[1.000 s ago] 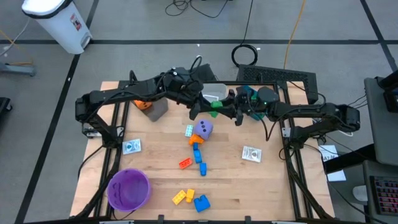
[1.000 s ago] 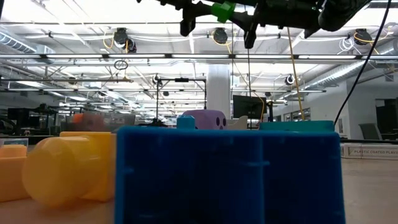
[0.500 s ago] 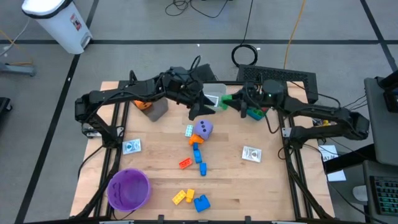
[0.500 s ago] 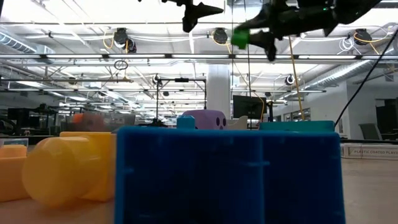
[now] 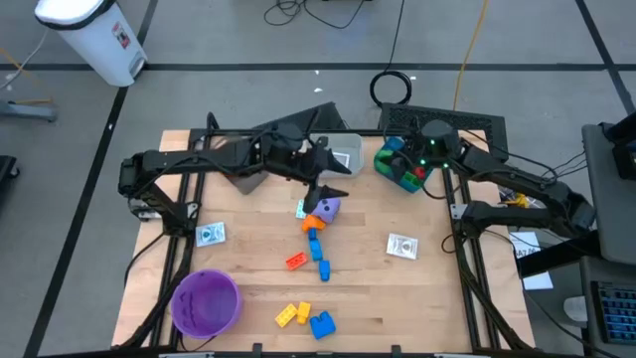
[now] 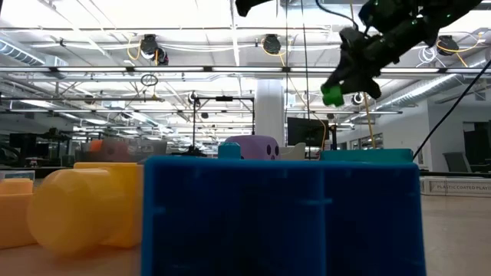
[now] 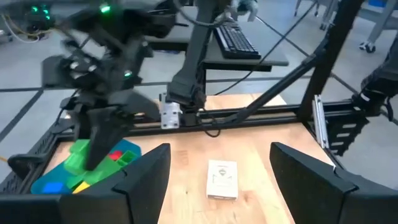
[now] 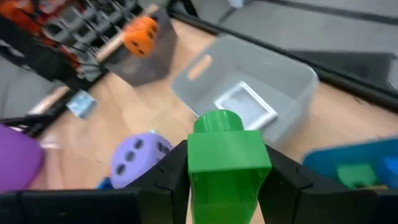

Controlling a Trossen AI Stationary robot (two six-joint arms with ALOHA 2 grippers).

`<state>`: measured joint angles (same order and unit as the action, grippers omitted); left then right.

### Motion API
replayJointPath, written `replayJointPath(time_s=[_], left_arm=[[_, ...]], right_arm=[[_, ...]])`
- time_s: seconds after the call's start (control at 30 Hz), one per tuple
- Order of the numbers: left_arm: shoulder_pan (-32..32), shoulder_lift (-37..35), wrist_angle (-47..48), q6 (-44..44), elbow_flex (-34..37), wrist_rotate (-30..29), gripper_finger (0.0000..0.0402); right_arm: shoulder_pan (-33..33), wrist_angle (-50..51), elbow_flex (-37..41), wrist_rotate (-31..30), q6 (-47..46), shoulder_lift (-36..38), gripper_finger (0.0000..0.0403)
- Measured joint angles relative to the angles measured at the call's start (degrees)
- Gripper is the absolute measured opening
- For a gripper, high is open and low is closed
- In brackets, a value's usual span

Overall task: Pick & Place Toys
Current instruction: Put the green game piece into the blue bin, then put the blue deck of cards into the gray bin

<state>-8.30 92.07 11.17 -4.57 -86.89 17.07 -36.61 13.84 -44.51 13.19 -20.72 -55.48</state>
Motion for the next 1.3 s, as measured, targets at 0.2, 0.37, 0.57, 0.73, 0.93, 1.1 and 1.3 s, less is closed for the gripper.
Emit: replayJointPath(time_s=[0.2,0.37,0.57,0.73,0.93,1.1,1.3], left_arm=[[0.1,0.0,0.1,4.1,0.0,-0.7,0.0283],[0.0,0.0,0.1,8.3,0.0,-0.7,0.0283],[0.0,0.0,-0.7,11.7,0.0,-0.7,0.0283],[0.0,0.0,-1.2,13.6,0.0,-0.7,0.0283],[0.0,0.0,-1.2,13.8,0.0,-0.7,0.0282],[0.1,0.0,-1.2,13.9,0.0,-0.6,0.0282],[0.1,0.1,-1.3,17.8,0.0,-0.4,0.0283]], right_arm=[[-3.4,3.9,0.0,0.0,2.9,0.0,0.0128],[-6.5,9.1,0.0,-2.1,5.9,-1.0,0.0128],[-9.2,13.0,0.0,-3.0,7.7,-3.1,0.0130],[-10.5,13.9,0.0,-2.9,8.0,-4.3,0.0156],[-11.1,13.8,0.0,-2.9,8.0,-4.4,0.0207],[-11.1,13.8,0.0,-2.8,8.1,-4.4,0.0231],[-10.9,12.1,0.0,-0.6,4.4,-4.4,0.0239]])
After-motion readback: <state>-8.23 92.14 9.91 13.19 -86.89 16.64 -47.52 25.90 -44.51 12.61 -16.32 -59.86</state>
